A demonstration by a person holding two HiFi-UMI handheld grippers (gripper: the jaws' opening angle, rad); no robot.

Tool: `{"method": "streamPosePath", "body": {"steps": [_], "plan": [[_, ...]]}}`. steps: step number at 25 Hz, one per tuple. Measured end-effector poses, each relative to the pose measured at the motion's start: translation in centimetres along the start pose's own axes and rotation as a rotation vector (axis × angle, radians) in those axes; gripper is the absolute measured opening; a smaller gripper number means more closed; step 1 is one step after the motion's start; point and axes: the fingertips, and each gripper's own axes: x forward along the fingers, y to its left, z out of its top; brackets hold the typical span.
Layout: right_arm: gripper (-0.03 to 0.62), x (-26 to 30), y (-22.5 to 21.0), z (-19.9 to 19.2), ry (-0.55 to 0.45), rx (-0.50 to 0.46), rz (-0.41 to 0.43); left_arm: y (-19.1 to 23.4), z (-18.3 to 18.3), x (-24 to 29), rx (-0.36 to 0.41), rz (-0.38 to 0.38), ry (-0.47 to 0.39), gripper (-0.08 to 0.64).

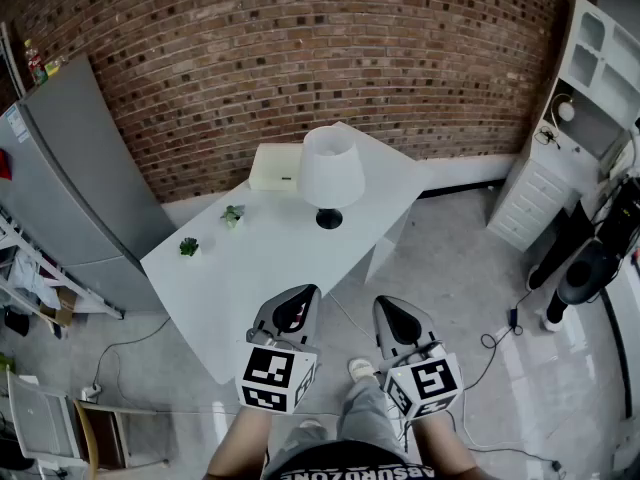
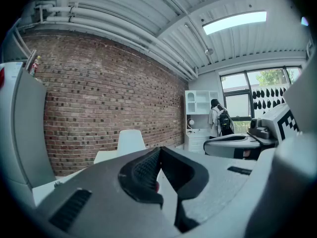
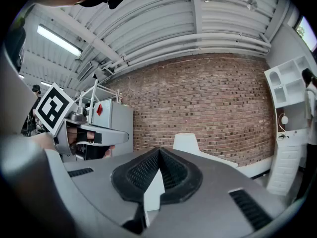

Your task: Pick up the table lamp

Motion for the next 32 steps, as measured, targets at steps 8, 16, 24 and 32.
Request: {"method": "streamPosePath", "body": {"steps": [8, 16, 24, 32], "plan": [[-0.003, 2.8, -3.3, 0.8, -0.017, 0.016, 0.030, 0.3, 0.5, 4.1, 0.010, 0.008, 0.027, 0.006], [-0.003, 6.9, -6.7, 1.4, -0.004, 0.021, 0.059, 1.6, 1.4, 8.6, 0.014, 0.024, 0.040, 0.006], [-0.002, 10.9, -10.3, 1.6, -0.011, 0.044, 0.106, 3.4, 1.7, 13.5, 0.015, 0.050, 0.061, 0.006], [0.068, 14.3, -14.2, 1.3, 0.017, 0.039, 0.150, 5.0, 1.6, 19.0, 0.005, 0.061, 0.092, 0.008]]}}
